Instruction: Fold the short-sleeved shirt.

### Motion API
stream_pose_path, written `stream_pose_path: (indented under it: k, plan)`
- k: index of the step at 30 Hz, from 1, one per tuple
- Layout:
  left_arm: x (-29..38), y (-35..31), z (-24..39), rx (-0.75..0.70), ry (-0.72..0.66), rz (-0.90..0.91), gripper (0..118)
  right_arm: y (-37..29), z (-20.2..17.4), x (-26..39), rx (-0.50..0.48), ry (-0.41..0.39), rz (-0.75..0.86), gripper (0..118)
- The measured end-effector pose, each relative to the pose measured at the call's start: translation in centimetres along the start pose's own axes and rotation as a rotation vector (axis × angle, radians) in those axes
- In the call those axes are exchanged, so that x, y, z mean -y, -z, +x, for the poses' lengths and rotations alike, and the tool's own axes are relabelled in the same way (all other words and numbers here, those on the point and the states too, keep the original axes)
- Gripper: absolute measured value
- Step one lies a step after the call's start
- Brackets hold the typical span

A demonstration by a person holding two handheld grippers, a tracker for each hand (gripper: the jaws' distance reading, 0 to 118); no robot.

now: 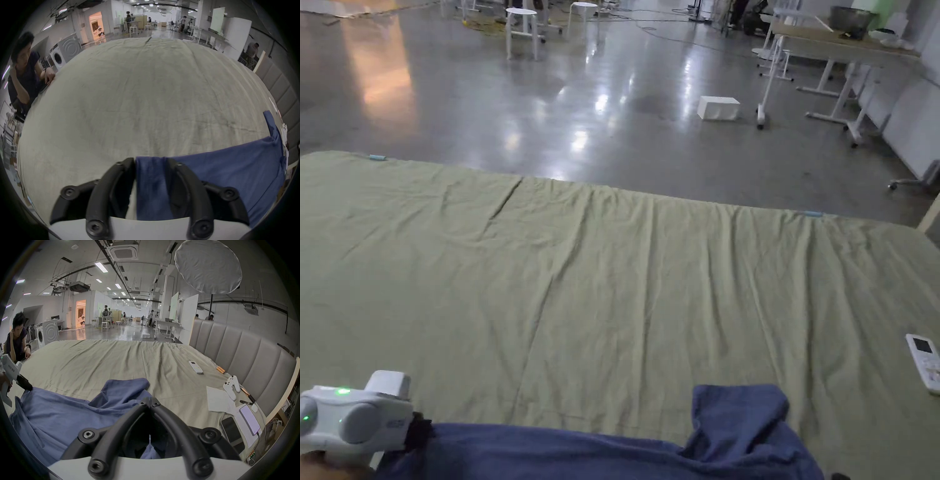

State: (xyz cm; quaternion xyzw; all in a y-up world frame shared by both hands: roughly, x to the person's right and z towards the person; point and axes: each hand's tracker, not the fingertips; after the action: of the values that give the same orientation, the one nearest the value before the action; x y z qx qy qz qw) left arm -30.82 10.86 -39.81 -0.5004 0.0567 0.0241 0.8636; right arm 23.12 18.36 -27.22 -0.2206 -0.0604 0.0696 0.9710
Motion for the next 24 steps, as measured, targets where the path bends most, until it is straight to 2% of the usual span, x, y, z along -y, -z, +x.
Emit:
stream_pose_path:
  k: [2, 5, 6, 7, 8, 10, 14, 17, 21, 24]
  plan:
    - [0.1, -0.1, 0.3, 0.034, 0.008, 0.0, 9, 1.7, 1.0, -0.3, -0.022, 0.036, -0.047, 0]
    - [-0.3, -0.2, -0.3, 0.034, 0.007, -0.008, 6, 5.1, 2.4, -1.1, -0.069, 0.028, -0.13, 2]
    - [-0.3, -0.5, -0.3, 0.033, 0.003, -0.003, 6, 6.7, 2.8, -1.2, -0.104, 0.038, -0.198, 8]
    - [-0.2, -1.8, 0.3, 0.03, 0.004, 0.005, 6, 8.0, 3.4, -1.6, -0.098, 0.026, -0.207, 19]
    - [-0.1, -2.3, 0.5, 0.025, 0.006, 0.016, 6, 9.4, 3.7, -1.9, -0.106, 0.016, -0.256, 38]
    - [0.2, -3.0, 0.7, 0.02, 0.013, 0.032, 6, 12.3, 4.2, -2.2, -0.129, -0.004, -0.311, 61]
    - [0.5, -4.2, 0.8, 0.018, -0.003, 0.055, 6, 16.4, 4.0, -2.1, -0.16, -0.098, -0.414, 63]
    - [0.6, -4.6, 0.7, 0.023, -0.026, 0.058, 6, 18.9, 3.5, -1.7, -0.199, -0.068, -0.503, 63]
    - [0.7, -4.8, 0.7, 0.016, -0.026, 0.062, 6, 21.5, 1.9, -0.7, -0.221, -0.143, -0.603, 62]
    - [0.8, -4.9, 0.5, 0.014, -0.033, 0.064, 6, 21.9, 1.6, -1.1, -0.203, -0.146, -0.603, 60]
